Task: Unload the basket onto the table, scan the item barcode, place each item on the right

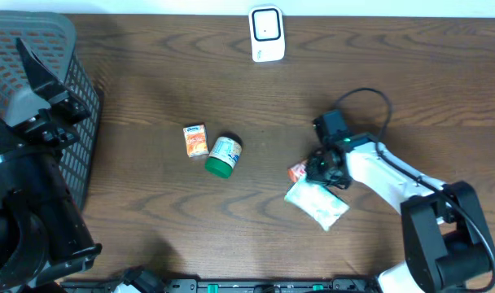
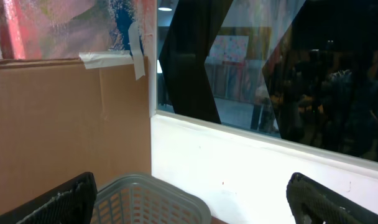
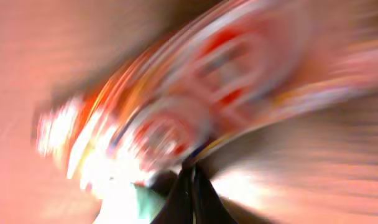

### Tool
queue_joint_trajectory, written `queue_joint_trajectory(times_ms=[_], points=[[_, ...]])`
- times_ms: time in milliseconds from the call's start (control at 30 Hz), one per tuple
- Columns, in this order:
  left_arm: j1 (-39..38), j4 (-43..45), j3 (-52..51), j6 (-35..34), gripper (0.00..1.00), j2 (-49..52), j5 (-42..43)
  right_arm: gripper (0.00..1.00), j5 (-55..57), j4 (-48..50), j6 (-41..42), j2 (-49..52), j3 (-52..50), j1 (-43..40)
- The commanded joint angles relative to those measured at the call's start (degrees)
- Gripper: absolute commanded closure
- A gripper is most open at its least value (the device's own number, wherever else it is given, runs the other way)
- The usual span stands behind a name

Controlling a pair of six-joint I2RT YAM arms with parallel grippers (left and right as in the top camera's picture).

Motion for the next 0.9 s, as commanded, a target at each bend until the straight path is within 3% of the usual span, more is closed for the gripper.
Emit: queue_joint_trajectory(times_ms=[0,333,433,600,867], points=[[0.1,0.0,-0.3,-0.5,0.02,-0.2,0.5,0.99,-15.0,-3.2,-11.2,3.0,1.9,2.9],[0.1,0.0,-0.3,-0.5,0.02,-0.3,0.5,0.99,-8.0,-21.9,-12.6,3.0,23.0,2.1],[0.1,0.0,-0.3,-0.5,0.02,-0.3,0.5,0.99,-0.8,-30.4,-6.5,2.8,26.9,2.1],[0.1,0.0,-0.3,-0.5,0.02,-0.3,0.7,0.99,2.7,-37.3,1.8,2.7,22.8,2.1],[0.1,0.0,-0.3,-0.5,0.02,-0.3,0.7,0.99,1.9,-30.4,4.5,2.7,9.3,3.6]])
